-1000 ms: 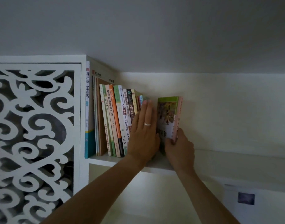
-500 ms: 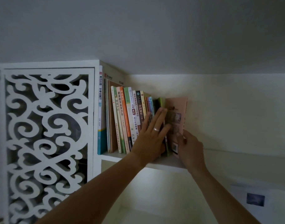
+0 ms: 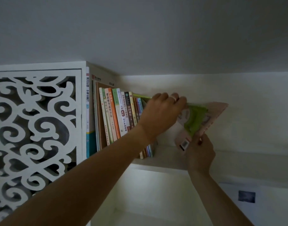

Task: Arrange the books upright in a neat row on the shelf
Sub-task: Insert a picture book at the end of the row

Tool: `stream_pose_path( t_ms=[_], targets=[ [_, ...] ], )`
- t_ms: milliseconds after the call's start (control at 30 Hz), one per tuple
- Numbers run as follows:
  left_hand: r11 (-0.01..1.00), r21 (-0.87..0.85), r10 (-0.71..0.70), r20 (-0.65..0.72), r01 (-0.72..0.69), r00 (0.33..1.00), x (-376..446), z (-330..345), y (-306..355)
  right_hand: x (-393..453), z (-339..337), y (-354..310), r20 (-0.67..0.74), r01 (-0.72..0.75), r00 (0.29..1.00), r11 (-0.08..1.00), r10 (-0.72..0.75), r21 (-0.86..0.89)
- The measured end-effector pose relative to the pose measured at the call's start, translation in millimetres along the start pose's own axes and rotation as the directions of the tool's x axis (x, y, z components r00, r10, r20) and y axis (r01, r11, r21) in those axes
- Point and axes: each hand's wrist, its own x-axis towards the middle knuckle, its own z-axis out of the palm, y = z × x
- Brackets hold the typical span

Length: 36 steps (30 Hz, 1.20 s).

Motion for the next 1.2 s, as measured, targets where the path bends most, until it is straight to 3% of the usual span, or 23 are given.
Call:
stream_pose_path(
  t_ms=[167,267,367,433,533,600,833,967,1067,1200],
  targets=[
    [0.998,-0.032,-0.056,-0.322,0.048,0.945,18.8,-8.5,-6.2,-8.1,5.7,-4.4,0.02,0.083,0.996,0.994,-0.082,-0.064],
    [0.989,-0.127,-0.124,-0.401,0.078,0.908,26.0,-18.6,6.5,-14.6,12.6,-4.9,0.105,0.205,0.976,0.963,-0.189,-0.173],
    [0.932,-0.305,-0.276,-0.259,0.193,0.926,17.1,-13.5,29.5,-18.3,18.6,-4.5,0.24,0.286,0.946,0.906,-0.216,-0.311],
    [0.863,-0.351,-0.424,-0.114,0.363,0.899,1.0,-3.5,33.9,-16.6,19.6,-3.3,0.278,0.264,0.944,0.91,-0.176,-0.321],
    [0.672,-0.332,-0.673,0.097,0.661,0.733,-29.6,12.4,22.8,-14.9,17.2,-3.4,0.285,0.263,0.943,0.913,-0.175,-0.312],
    [0.645,-0.239,-0.721,0.124,0.726,0.681,-49.3,20.1,15.9,-15.1,16.5,-2.9,0.278,0.304,0.936,0.894,-0.216,-0.329],
    [0.813,-0.118,-0.558,0.116,0.57,0.821,-84.9,41.0,18.1,-14.9,20.2,3.0,0.336,0.39,0.9,0.859,-0.279,-0.333],
    [0.905,0.036,-0.426,0.092,0.425,0.9,-96.6,47.3,11.6,-15.6,19.2,3.6,0.38,0.413,0.878,0.864,-0.293,-0.289],
    [0.907,0.074,-0.42,0.094,0.414,0.903,-105.0,44.5,11.9,-10.3,18.3,4.4,0.385,0.345,0.892,0.907,-0.237,-0.241],
    [0.91,0.048,-0.413,0.192,0.412,0.89,-108.0,40.6,11.7,0.0,15.2,4.6,0.4,0.202,0.909,0.962,-0.115,-0.184]
  ],
)
